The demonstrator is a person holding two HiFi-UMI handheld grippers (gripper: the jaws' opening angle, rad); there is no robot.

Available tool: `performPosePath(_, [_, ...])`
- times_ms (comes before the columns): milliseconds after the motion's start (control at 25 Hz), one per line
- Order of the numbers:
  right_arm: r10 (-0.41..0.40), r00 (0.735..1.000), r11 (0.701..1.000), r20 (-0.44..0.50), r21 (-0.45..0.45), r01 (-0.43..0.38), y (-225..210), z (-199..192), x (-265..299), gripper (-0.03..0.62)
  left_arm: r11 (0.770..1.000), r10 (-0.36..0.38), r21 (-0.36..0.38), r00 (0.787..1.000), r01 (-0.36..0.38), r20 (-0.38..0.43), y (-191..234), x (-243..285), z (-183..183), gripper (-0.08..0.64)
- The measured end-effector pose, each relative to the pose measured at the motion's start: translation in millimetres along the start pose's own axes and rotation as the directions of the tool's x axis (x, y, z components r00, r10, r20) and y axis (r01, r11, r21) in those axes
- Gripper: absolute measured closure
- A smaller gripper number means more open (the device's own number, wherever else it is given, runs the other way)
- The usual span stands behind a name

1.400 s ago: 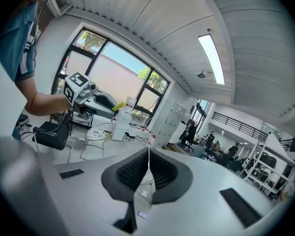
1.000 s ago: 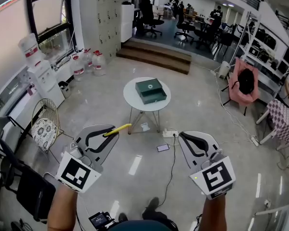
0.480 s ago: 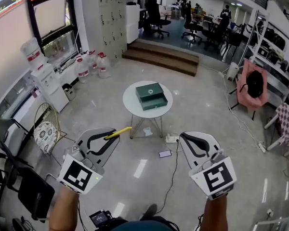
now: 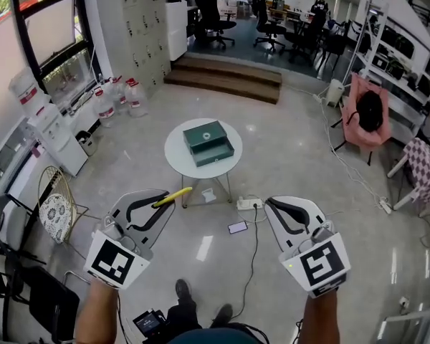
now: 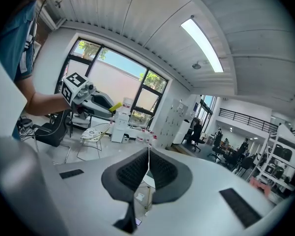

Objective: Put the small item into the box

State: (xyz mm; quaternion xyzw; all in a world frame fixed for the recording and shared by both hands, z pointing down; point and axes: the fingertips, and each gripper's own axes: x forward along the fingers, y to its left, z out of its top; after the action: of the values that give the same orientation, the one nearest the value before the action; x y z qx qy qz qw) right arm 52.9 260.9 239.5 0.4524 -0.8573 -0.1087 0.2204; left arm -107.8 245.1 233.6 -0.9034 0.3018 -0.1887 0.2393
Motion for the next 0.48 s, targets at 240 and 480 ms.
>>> performPosePath(240, [-0.048,0.997,0.999,-0.064,0.012,0.049,-25,10,55,0.554,0.998,-0.069,-0.008,0.996,0.07,0.052,60,48,-24,0.494])
performPosePath(480, [-0.101,0.991,0.995,-0.09,0.017,0.103,-38,26,107,0.554,0.992,-0.124,0.008,0.987,0.124,0.1,110,74,-47,0.494])
